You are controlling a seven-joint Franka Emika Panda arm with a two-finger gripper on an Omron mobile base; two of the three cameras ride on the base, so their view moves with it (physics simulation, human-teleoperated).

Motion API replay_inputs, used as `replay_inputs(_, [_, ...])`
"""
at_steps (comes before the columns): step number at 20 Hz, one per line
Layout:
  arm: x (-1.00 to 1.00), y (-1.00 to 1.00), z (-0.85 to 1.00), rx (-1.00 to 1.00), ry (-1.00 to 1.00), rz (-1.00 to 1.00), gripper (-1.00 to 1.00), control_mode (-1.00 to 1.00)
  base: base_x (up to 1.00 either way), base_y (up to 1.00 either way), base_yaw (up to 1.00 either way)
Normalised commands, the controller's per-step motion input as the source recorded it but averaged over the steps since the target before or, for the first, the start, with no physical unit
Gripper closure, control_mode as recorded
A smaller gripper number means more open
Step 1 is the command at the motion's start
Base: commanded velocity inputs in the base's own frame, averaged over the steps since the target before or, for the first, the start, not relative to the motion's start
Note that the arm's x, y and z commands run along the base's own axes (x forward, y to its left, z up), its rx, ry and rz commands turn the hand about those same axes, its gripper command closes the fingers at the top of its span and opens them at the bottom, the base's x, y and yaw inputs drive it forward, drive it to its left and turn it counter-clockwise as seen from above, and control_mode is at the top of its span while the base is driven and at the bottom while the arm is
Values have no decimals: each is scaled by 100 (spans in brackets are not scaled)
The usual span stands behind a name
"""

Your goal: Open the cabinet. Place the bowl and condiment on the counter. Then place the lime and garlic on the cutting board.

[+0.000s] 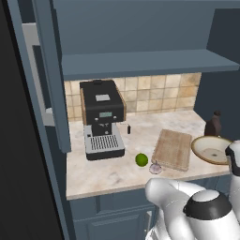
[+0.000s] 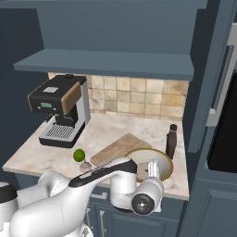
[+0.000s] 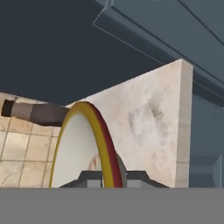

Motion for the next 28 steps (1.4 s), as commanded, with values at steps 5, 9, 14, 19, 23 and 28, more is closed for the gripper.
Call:
replay_inputs(5, [26, -8, -21, 0, 1, 0, 100, -100, 0, 0, 0])
replay_inputs(9, [21, -12, -12, 0, 1, 0, 100, -100, 0, 0, 0])
replay_inputs(14, [13, -11, -9, 0, 1, 0, 100, -100, 0, 0, 0])
replay_inputs(19, [10, -8, -11, 0, 3, 0, 100, -100, 0, 0, 0])
replay_inputs(23, [10, -5, -14, 0, 3, 0, 100, -100, 0, 0, 0])
replay_inputs(28, [8, -3, -12, 0, 3, 0, 100, -100, 0, 0, 0])
